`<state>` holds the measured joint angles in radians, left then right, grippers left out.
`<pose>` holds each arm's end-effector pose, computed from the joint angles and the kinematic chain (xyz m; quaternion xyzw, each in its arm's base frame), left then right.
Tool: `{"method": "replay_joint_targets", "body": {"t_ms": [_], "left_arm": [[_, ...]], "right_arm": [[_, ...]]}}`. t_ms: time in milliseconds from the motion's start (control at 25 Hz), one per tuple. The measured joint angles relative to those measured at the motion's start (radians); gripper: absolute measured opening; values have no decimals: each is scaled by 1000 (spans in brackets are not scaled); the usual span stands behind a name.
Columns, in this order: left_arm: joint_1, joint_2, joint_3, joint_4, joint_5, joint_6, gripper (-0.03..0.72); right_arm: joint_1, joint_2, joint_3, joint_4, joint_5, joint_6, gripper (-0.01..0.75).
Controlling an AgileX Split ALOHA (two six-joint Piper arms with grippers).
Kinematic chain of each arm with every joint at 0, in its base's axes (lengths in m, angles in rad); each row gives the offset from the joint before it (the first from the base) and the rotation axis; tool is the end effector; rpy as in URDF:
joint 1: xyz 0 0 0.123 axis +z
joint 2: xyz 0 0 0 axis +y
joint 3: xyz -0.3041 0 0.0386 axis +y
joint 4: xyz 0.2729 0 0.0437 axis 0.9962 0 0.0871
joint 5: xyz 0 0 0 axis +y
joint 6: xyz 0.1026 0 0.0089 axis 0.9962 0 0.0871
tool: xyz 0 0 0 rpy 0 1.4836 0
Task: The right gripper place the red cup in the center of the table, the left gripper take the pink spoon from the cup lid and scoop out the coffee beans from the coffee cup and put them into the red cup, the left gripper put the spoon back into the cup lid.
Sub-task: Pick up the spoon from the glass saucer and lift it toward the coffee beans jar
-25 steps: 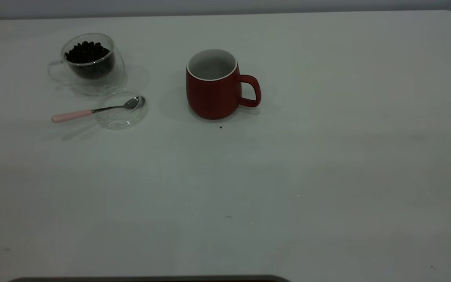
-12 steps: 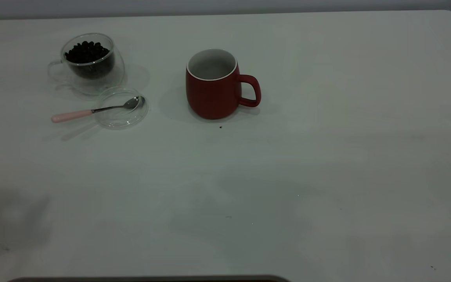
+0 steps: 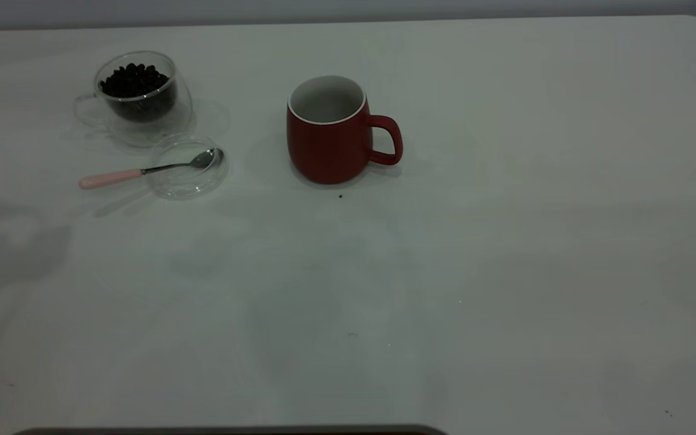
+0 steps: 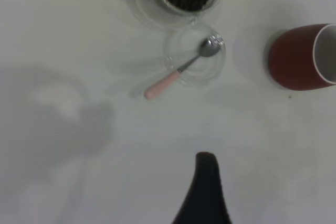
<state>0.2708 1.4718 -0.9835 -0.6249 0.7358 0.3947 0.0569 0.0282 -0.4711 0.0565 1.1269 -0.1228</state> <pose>0.3174 0.0461 0.2586 -0.1202 0.9385 -0.1699 0.2754 0.0097 0.0058 0.2688 -0.0805 0.8797 0.0128 0.4685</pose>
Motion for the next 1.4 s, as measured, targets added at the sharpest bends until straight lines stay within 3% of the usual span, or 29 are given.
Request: {"method": "replay_joint_targets", "body": {"t_ms": [120, 320, 880, 1120, 1400], "left_arm": [[94, 116, 0, -152, 34, 177, 712], [168, 300, 0, -342, 67, 391, 712], [172, 777, -24, -564, 42, 694, 712], [172, 869, -61, -589, 36, 738, 712], [172, 934, -68, -759, 109, 883, 708]], "right_arm": [[0, 0, 0, 0, 0, 0, 590], [0, 0, 0, 0, 0, 0, 590], [0, 0, 0, 0, 0, 0, 590], [0, 0, 0, 0, 0, 0, 590], [0, 0, 0, 1, 0, 0, 590]]}}
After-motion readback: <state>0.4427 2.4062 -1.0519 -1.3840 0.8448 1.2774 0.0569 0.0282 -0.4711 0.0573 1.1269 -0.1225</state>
